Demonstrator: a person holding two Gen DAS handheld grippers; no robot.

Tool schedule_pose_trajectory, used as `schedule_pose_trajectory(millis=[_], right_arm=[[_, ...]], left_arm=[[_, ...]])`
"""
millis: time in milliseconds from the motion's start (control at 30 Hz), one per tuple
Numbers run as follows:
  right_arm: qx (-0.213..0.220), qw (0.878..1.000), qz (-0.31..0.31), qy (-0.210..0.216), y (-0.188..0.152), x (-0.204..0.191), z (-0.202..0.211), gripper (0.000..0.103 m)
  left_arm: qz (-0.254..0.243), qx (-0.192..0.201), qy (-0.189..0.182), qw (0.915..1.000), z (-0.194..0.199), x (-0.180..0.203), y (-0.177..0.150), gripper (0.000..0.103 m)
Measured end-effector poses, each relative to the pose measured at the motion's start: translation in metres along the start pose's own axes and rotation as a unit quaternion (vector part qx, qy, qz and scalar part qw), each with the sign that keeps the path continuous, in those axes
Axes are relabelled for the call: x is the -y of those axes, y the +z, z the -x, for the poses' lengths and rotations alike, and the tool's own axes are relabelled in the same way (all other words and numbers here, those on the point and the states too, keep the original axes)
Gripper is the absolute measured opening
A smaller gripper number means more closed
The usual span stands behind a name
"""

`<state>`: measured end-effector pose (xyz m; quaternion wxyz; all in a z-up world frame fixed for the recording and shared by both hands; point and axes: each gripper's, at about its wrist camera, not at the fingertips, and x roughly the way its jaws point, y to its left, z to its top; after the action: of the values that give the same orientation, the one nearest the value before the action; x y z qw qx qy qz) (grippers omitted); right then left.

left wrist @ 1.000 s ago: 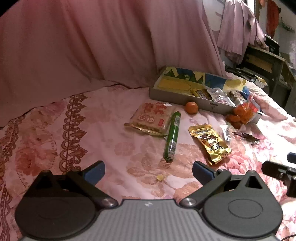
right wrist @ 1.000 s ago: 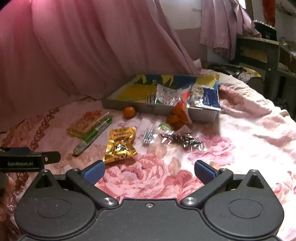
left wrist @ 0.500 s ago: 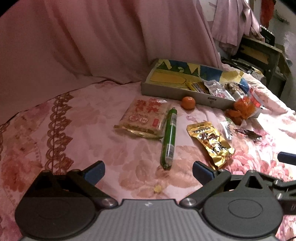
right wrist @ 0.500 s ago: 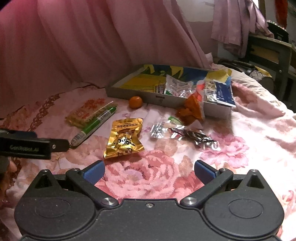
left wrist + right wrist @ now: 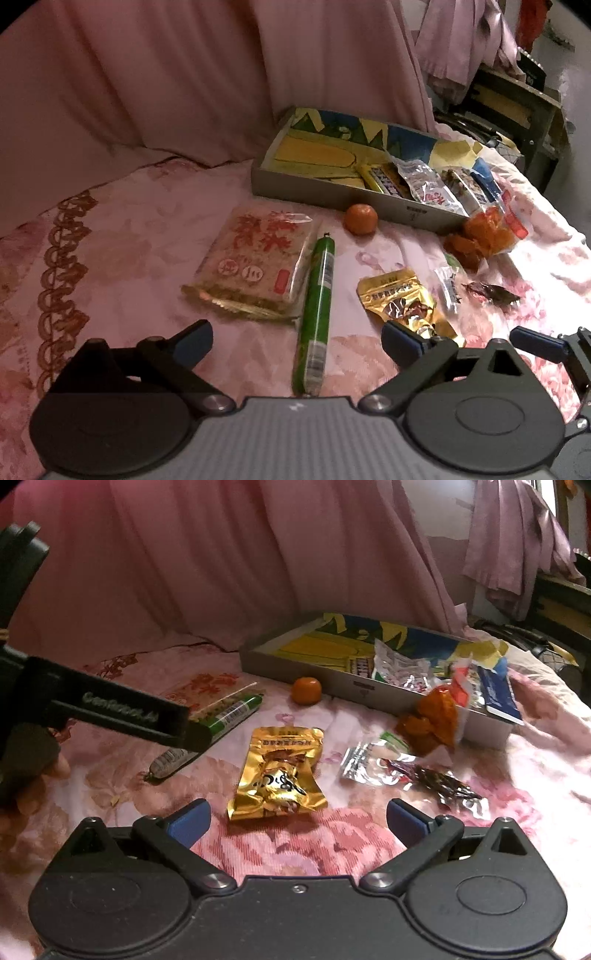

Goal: Organize snacks
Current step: 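Move both open tools toward the snacks on the bedspread, then grasp the green tube stick with the left tool while the right tool grasps the gold pouch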

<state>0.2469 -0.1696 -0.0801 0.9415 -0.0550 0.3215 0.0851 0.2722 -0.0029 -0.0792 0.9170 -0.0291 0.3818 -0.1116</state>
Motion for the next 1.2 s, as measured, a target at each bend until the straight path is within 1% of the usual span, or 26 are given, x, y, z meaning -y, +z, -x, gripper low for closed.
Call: schedule_pose_trajectory(millis=[67,200,267,300,367,400,467,533,567,600,667,700,833,900,967,1033,1133,1200], right_arm=[[-0.002,1.0,0.003,0.001,0.001,-0.001,-0.006,0.097],[-0.005,1.0,0.004,0.006,0.003,-0.002,-0.015,0.096],[-0.003,1.0,0.005,0.008,0.004,-0.002,-0.018,0.095],[-0.003,1.0,0.005,0.007,0.005,-0.002,-0.02,0.094],[-0.006,1.0,0.004,0.009,0.006,-0.001,-0.025,0.09],[-0.007,1.0,0.003,0.01,0.007,-0.001,-0.027,0.089],[-0.008,1.0,0.005,0.01,0.007,-0.002,-0.033,0.087],[-0.007,1.0,0.005,0.011,0.008,-0.003,-0.038,0.087],[-0.007,1.0,0.005,0.011,0.009,-0.003,-0.04,0.086],[-0.007,1.0,0.003,0.011,0.009,-0.003,-0.042,0.085],[-0.008,1.0,-0.001,0.014,0.009,-0.002,-0.045,0.084],[-0.008,1.0,-0.002,0.015,0.009,-0.002,-0.046,0.083],[-0.006,1.0,0.003,0.017,0.008,-0.005,-0.045,0.075],[-0.006,1.0,0.006,0.02,0.008,-0.007,-0.044,0.071],[-0.008,1.0,0.007,0.021,0.008,-0.008,-0.044,0.065],[-0.01,1.0,0.009,0.019,0.009,-0.009,-0.043,0.063],[-0.018,1.0,0.01,0.016,0.009,-0.01,-0.042,0.062],[-0.023,1.0,0.017,0.012,0.009,-0.011,-0.04,0.062]], left_arm=[[-0.005,-0.003,0.001,1.0,-0.005,0.001,0.002,0.095],[-0.01,-0.01,-0.007,0.9999,-0.012,0.001,0.003,0.09],[-0.013,-0.014,-0.009,0.9998,-0.016,0.001,0.003,0.084],[-0.014,-0.015,-0.007,0.9998,-0.018,0.0,0.004,0.082],[-0.013,-0.014,-0.003,0.9998,-0.02,-0.001,0.005,0.074],[-0.011,-0.014,-0.003,0.9998,-0.021,-0.002,0.005,0.072],[-0.011,-0.017,-0.001,0.9998,-0.022,-0.002,0.007,0.058],[-0.009,-0.02,-0.001,0.9998,-0.023,-0.002,0.008,0.058],[-0.007,-0.021,-0.002,0.9998,-0.022,-0.002,0.008,0.055],[-0.008,-0.022,-0.004,0.9997,-0.023,-0.002,0.009,0.054],[-0.011,-0.024,-0.006,0.9996,-0.024,0.0,0.009,0.048],[-0.014,-0.027,-0.004,0.9995,-0.025,0.002,0.008,0.047],[-0.021,-0.032,0.008,0.9992,-0.03,0.011,0.01,0.045],[-0.026,-0.036,0.015,0.9989,-0.032,0.014,0.012,0.041],[-0.031,-0.04,0.014,0.9986,-0.032,0.017,0.013,0.028],[-0.036,-0.044,0.01,0.9984,-0.03,0.019,0.012,0.02],[-0.049,-0.048,0.018,0.9975,-0.025,0.027,0.007,0.019],[-0.048,-0.053,0.019,0.9972,-0.02,0.03,0.004,0.019]])
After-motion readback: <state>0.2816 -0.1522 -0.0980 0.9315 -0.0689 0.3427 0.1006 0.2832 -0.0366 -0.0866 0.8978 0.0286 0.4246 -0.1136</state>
